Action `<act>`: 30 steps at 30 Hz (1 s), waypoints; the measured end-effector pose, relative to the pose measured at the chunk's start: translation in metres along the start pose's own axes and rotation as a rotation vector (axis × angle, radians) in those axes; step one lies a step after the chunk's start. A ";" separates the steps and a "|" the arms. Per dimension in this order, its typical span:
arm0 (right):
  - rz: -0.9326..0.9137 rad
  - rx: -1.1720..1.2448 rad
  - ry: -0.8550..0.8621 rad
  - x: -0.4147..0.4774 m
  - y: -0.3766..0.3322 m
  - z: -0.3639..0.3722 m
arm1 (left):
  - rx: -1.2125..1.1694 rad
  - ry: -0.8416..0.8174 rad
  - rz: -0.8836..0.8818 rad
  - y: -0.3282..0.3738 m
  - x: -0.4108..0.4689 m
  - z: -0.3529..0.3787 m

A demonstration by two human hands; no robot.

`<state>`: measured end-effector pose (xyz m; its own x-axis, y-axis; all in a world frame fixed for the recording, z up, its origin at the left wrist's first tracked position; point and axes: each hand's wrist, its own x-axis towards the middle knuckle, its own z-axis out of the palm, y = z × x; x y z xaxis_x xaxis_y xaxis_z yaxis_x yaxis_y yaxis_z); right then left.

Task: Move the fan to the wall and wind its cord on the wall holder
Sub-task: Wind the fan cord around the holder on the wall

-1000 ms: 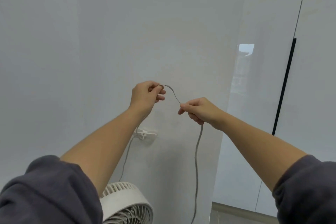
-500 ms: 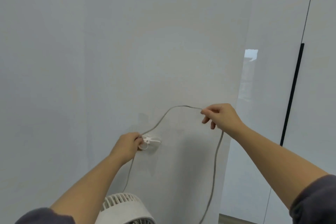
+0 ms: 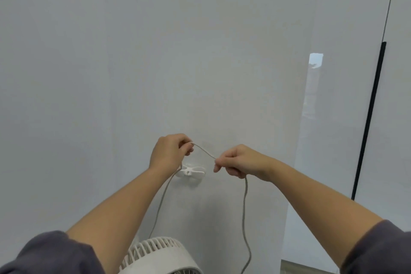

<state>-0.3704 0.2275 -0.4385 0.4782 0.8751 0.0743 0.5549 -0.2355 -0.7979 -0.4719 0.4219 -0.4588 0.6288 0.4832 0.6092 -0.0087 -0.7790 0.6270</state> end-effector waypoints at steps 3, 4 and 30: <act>0.000 -0.435 0.180 0.001 0.004 0.001 | -0.032 -0.131 -0.053 -0.005 -0.012 0.002; 0.008 -0.660 0.276 0.001 0.006 0.001 | -0.004 -0.212 -0.064 -0.008 -0.017 0.004; -0.021 -0.954 0.492 0.084 0.063 0.057 | -0.012 -0.047 -0.300 -0.118 -0.014 0.062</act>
<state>-0.3337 0.3105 -0.5169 0.5656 0.6664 0.4857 0.7668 -0.6418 -0.0125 -0.4317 0.4826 -0.5714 0.6401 0.6719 0.3727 0.1738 -0.5991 0.7816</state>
